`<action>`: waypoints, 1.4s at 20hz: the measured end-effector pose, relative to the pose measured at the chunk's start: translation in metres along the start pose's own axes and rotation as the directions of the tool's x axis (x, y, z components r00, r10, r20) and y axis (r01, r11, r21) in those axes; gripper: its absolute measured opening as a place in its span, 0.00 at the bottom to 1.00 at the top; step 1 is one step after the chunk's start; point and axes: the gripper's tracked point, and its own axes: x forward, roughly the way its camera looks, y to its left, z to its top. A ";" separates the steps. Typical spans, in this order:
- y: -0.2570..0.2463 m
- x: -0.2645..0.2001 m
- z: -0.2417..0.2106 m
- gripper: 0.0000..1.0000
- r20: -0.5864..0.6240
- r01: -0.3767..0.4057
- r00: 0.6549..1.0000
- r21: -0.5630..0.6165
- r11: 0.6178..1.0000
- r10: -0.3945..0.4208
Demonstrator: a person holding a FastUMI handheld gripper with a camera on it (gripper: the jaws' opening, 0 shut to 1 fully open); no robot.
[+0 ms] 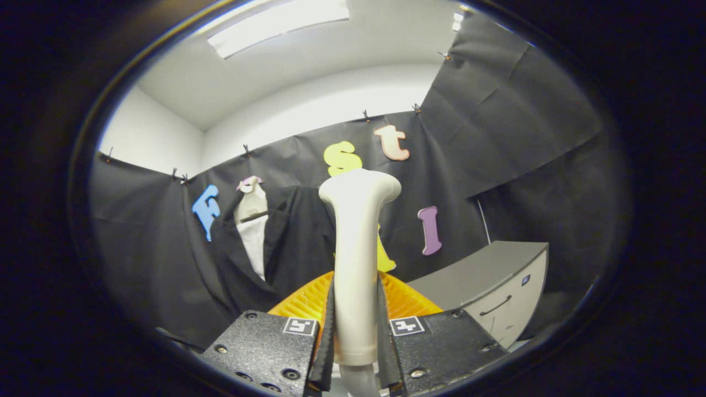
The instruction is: Iron the clothes twice with a garment steamer, once on the left side and once on the right side.
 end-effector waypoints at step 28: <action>0.114 0.193 -0.021 0.33 -0.003 -0.267 0.964 -0.079 0.961 0.267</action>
